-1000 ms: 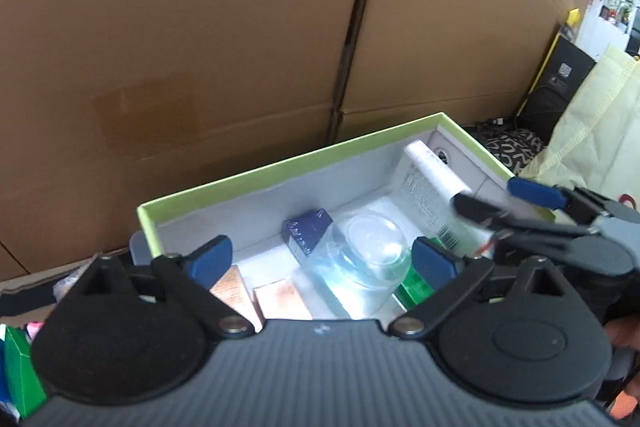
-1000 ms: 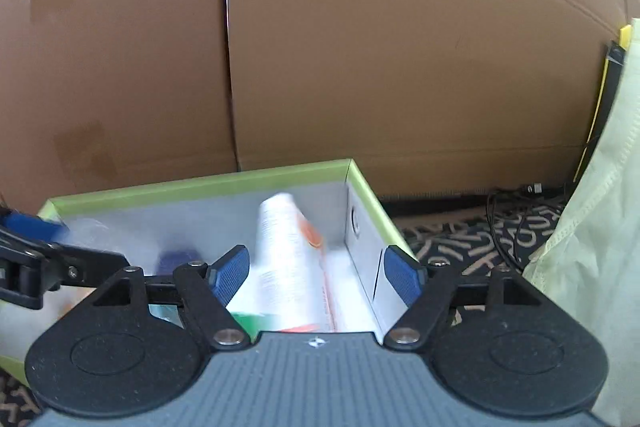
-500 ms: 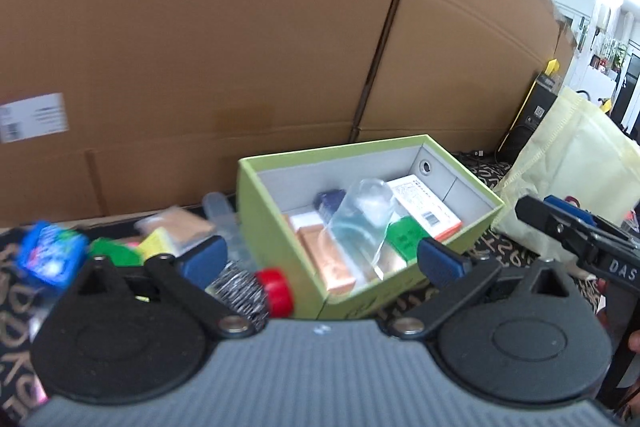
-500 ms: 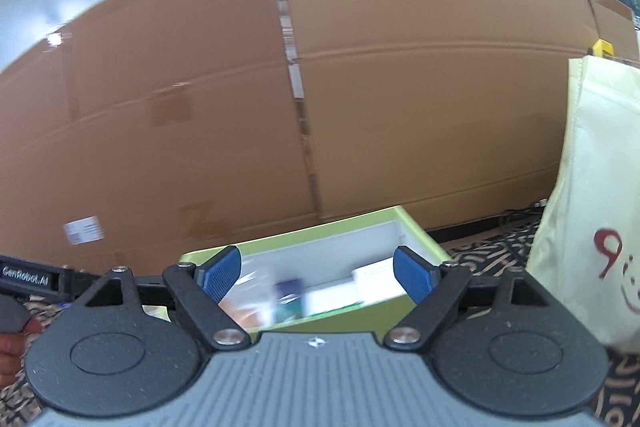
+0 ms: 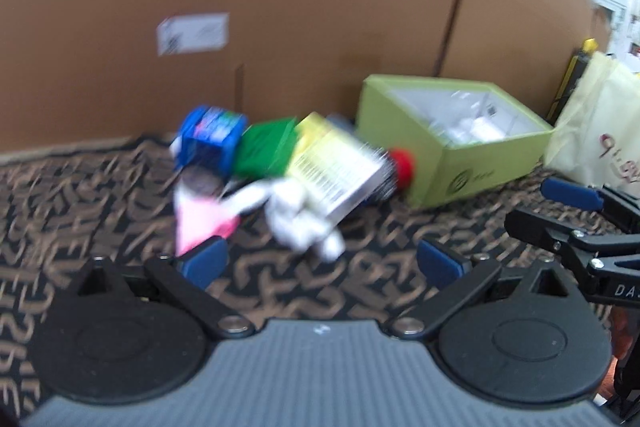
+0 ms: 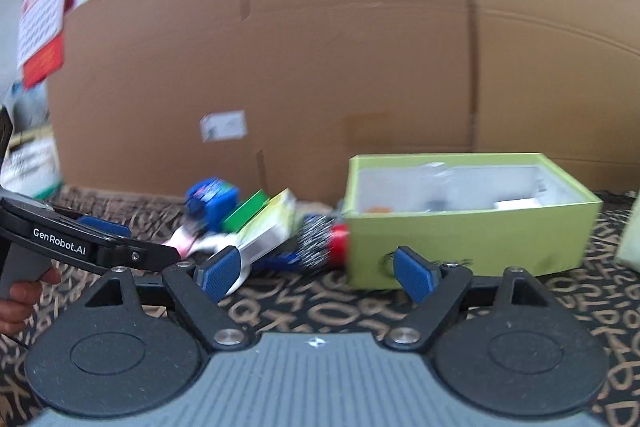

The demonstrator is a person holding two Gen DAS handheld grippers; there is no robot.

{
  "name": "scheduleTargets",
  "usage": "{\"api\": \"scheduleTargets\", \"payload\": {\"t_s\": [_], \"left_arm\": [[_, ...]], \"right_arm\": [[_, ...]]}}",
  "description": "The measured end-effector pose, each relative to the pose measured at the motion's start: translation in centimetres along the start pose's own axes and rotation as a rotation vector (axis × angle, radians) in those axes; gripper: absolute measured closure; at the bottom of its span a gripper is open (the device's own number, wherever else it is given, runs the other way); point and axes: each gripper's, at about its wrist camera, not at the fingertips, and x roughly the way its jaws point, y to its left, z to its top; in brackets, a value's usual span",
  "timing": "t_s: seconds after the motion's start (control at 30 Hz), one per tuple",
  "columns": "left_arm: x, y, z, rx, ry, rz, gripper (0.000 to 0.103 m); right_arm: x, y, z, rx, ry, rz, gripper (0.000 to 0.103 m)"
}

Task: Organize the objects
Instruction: 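Return both grippers to the pile, then grasp yellow-white box with right gripper while left gripper grasps blue tin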

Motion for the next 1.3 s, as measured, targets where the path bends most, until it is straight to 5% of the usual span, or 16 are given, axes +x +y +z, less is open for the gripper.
{"api": "scheduleTargets", "payload": {"t_s": [0.23,0.53,0.6,0.8,0.93,1.03,1.13,1.3], "left_arm": [[0.5,4.9,-1.0,-0.129,0.020,0.067,0.000],[2.8,6.6,2.1,-0.139,-0.017,0.109,0.000],[4.0,6.6,3.2,-0.105,-0.030,0.128,0.000],[9.3,6.5,6.5,0.034,-0.029,0.229,0.000],[12.7,7.1,7.8,0.021,0.009,0.234,0.002],[14.3,7.3,8.5,0.023,0.031,0.230,0.010],[15.5,7.7,8.8,0.015,0.077,0.190,0.042],[13.2,8.3,8.6,-0.029,0.081,0.160,0.043]], "right_arm": [[5.3,4.4,0.1,-0.188,0.020,-0.049,0.016],[13.2,7.4,0.3,-0.262,0.105,-0.088,0.017],[14.1,7.5,0.0,-0.282,0.121,-0.113,0.031],[10.7,6.4,0.2,-0.173,0.097,-0.073,0.031],[7.1,5.1,-0.2,-0.076,0.107,-0.012,0.031],[4.8,4.2,-0.9,-0.001,0.121,0.014,0.031],[3.3,3.7,-1.8,0.046,0.143,0.011,0.031],[1.6,2.8,-3.4,0.129,0.198,0.031,0.031]]}}
